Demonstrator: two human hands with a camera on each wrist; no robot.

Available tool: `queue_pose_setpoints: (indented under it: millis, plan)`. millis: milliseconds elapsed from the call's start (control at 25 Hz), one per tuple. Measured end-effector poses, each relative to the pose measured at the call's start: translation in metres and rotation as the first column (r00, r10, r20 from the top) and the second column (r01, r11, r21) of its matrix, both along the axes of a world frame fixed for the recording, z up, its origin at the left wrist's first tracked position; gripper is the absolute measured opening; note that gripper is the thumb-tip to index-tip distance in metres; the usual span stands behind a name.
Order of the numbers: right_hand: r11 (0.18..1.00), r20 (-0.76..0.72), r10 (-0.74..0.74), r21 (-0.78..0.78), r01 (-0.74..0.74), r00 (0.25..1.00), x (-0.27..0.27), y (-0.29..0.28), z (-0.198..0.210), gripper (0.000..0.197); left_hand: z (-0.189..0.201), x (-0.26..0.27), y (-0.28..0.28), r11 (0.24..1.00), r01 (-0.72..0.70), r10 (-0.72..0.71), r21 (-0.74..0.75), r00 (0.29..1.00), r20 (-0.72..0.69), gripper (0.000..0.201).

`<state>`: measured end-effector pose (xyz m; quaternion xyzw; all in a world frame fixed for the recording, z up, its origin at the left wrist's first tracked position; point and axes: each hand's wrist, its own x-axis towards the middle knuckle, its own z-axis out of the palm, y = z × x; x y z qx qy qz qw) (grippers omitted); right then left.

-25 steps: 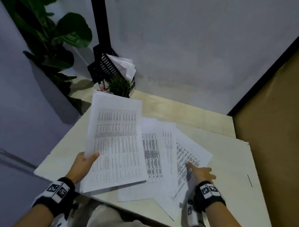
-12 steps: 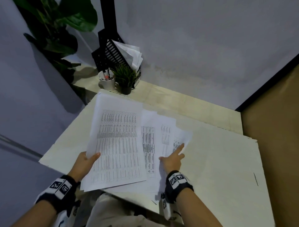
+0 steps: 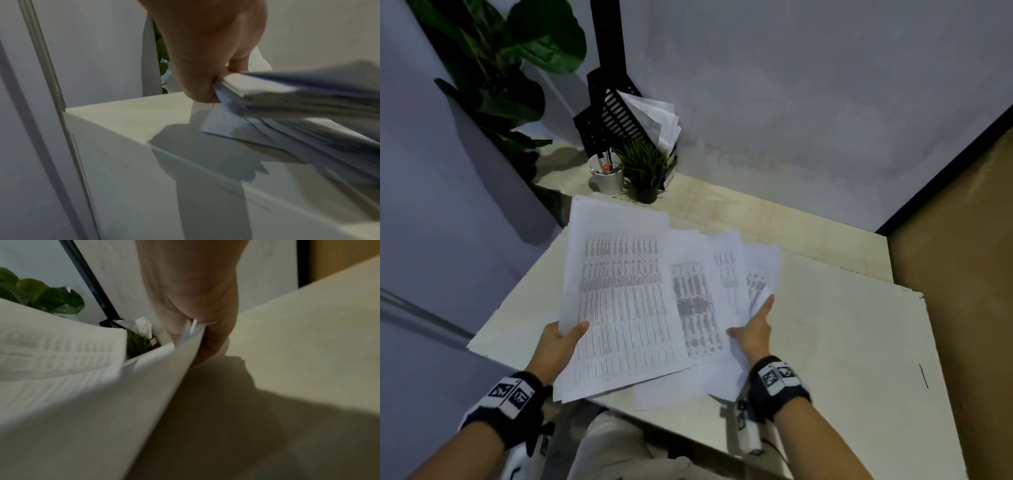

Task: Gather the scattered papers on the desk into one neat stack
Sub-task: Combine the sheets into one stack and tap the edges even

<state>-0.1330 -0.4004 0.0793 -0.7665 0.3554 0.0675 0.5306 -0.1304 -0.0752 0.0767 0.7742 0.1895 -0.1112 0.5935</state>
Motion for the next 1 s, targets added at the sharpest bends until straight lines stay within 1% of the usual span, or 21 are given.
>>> queue_pose_setpoints:
  millis: [80,120,200,240,320,400,520,600,720,920,1000]
  plan:
    - [0.995,-0.014,-0.064,-0.073,0.063,0.998,-0.002,-0.035,0.006,0.104,0.009,0.006,0.006,0.999,-0.04,0.04,-0.016,0.999,0.019,0.019]
    - [0.991,-0.038,-0.072,-0.118,0.067,0.997,-0.003,-0.05,0.009,0.096,0.014,0.008,0.009,0.998,-0.056,0.056,-0.012,0.998,0.026,0.018]
    - [0.981,-0.157,-0.039,-0.195,0.008,0.987,-0.009,-0.072,0.012,0.069,0.018,0.012,0.016,0.998,-0.064,0.064,0.002,0.997,0.04,0.016]
    - [0.978,-0.217,-0.035,-0.206,-0.011,0.976,-0.013,-0.08,0.01,0.062,0.021,0.013,0.018,0.998,-0.065,0.065,0.006,0.997,0.047,0.016]
    - [0.988,-0.254,-0.057,-0.151,0.019,0.965,-0.022,-0.093,0.01,0.057,0.024,0.014,0.022,0.997,-0.07,0.069,0.017,0.996,0.059,0.016]
    - [0.995,-0.244,-0.073,-0.09,0.052,0.967,-0.031,-0.107,0.01,0.054,0.027,0.013,0.023,0.997,-0.076,0.074,0.025,0.995,0.065,0.017]
    - [0.997,-0.214,-0.073,-0.017,0.071,0.974,-0.042,-0.122,0.01,0.053,0.03,0.01,0.024,0.997,-0.081,0.08,0.02,0.994,0.07,0.017]
    - [0.996,-0.157,-0.081,0.021,0.085,0.984,-0.049,-0.131,0.014,0.045,0.03,0.009,0.023,0.995,-0.094,0.093,0.018,0.993,0.068,0.017]
    - [0.985,-0.05,-0.162,0.058,0.165,0.986,-0.06,-0.144,0.021,0.041,0.024,0.008,0.022,0.99,-0.136,0.134,0.027,0.989,0.061,0.021]
    - [0.947,0.074,-0.302,0.135,0.291,0.95,-0.086,-0.163,0.036,0.041,0.009,0.008,0.018,0.975,-0.216,0.211,0.049,0.974,0.084,0.025]
    - [0.935,0.137,-0.336,0.165,0.313,0.932,-0.095,-0.166,0.046,0.042,0.01,0.009,0.011,0.979,-0.199,0.194,0.043,0.976,0.094,0.024]
